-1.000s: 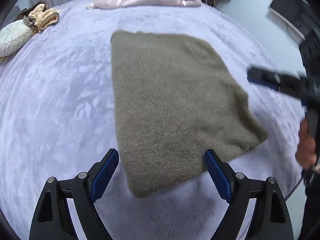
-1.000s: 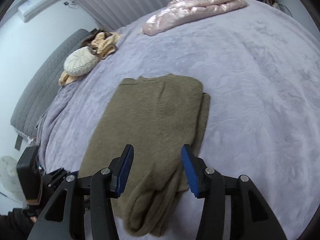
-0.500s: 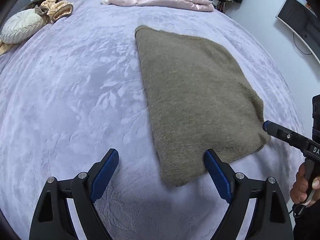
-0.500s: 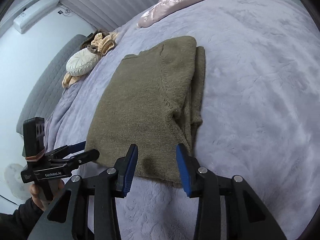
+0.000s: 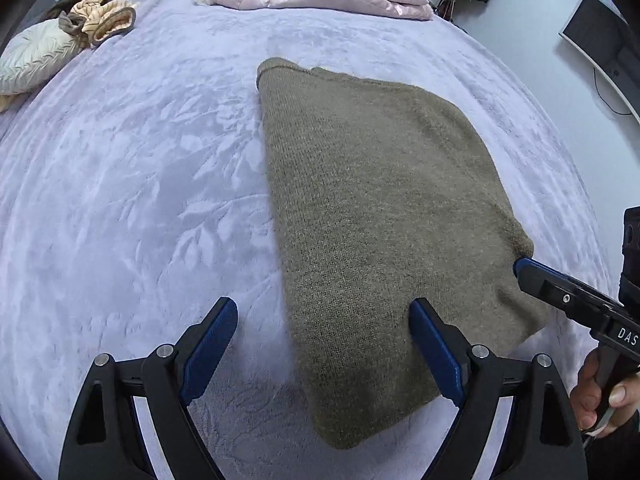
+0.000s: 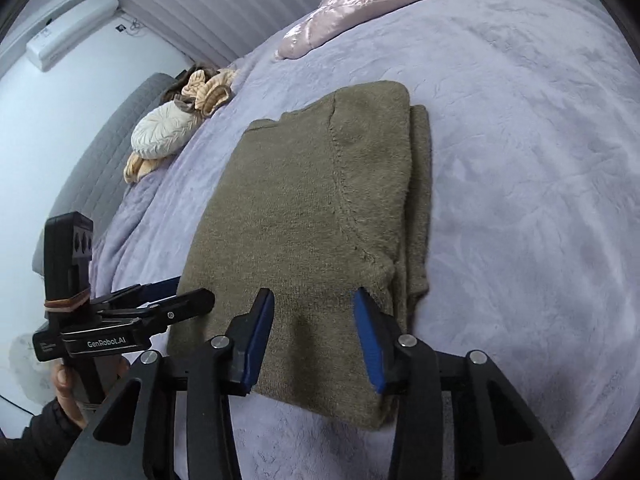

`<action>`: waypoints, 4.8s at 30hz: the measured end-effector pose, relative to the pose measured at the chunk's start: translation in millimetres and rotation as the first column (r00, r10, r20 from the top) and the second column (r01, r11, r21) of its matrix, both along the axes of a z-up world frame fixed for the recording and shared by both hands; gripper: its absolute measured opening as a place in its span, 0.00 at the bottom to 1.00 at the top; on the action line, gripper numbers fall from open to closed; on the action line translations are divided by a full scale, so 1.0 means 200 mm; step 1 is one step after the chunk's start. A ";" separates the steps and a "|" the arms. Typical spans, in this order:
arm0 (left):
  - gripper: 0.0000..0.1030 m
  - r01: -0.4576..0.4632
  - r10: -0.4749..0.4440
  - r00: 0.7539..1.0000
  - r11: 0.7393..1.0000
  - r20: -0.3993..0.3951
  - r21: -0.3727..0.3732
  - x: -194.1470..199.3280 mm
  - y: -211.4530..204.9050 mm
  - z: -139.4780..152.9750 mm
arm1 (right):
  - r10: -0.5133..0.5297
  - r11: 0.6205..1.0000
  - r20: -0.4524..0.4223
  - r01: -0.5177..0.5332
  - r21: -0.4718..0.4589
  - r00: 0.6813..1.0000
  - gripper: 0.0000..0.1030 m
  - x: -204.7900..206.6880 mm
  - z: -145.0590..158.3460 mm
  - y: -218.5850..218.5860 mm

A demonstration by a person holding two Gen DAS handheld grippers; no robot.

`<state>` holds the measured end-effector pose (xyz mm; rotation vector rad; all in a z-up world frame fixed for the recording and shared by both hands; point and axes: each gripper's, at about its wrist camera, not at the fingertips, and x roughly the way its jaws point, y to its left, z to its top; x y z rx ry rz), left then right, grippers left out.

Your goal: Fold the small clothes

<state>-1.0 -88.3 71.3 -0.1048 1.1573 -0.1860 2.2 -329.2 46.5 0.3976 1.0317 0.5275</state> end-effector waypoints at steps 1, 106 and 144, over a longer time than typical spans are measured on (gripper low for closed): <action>0.86 -0.003 0.003 1.000 1.000 0.019 -0.002 0.00 0.00 0.03 | 0.003 1.000 0.012 -0.003 -0.005 1.000 0.45 -0.02 0.03 -0.01; 0.44 0.151 -0.152 0.988 0.988 -0.022 -0.036 -0.39 0.28 0.22 | 0.185 0.941 0.025 -0.170 -0.292 0.982 0.33 -0.50 0.41 0.75; 0.63 0.129 -0.130 0.991 0.991 -0.015 -0.019 -0.48 0.31 -0.05 | 0.127 0.979 -0.092 -0.140 -0.151 0.988 0.37 -0.45 -0.05 0.61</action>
